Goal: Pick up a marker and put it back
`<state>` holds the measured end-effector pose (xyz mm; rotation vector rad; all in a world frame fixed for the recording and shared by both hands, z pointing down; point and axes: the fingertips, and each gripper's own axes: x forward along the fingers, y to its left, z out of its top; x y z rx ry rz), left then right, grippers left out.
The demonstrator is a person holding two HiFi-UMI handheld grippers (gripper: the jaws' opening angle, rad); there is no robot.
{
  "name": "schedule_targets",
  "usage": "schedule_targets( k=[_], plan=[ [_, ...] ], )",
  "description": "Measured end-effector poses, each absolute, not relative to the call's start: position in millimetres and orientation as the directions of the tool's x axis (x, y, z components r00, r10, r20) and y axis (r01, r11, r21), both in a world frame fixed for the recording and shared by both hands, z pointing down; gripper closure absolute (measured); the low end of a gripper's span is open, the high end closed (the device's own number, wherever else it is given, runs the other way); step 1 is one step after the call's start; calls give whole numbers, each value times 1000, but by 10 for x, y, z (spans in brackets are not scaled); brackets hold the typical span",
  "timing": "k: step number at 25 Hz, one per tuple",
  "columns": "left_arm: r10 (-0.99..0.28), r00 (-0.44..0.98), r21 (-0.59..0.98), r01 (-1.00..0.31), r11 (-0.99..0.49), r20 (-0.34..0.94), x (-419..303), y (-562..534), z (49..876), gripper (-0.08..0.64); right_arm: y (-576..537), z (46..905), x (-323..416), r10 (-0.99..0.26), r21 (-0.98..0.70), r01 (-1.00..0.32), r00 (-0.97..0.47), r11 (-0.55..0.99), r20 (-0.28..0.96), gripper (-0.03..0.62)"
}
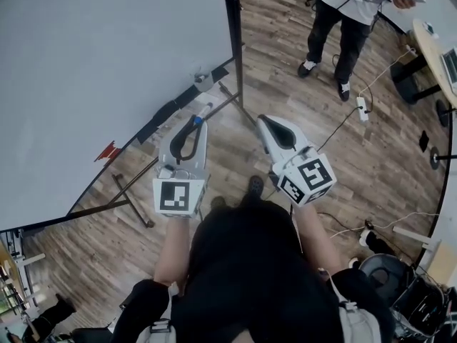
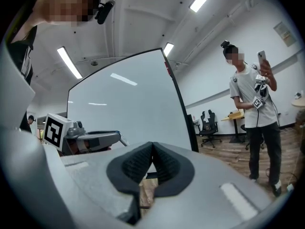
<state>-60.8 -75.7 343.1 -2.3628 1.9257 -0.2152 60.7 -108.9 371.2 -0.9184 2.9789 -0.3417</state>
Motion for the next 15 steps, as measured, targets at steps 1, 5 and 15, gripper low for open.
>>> schedule_targets(
  k=[1, 5, 15],
  plan=[
    [-977, 205, -145, -967, -211, 55, -646, -692, 3424, 483, -1027, 3709, 552, -559, -206, -558, -827, 804, 61, 591],
    [-971, 233, -106, -966, -237, 48, -831, -412, 3397, 483, -708, 3706, 331, -565, -192, -569, -821, 800, 78, 591],
    [-949, 314, 7, -949, -314, 18, -1211, 172, 3508, 483, 49, 3678, 53, -629, -167, -639, -769, 751, 115, 591]
  ],
)
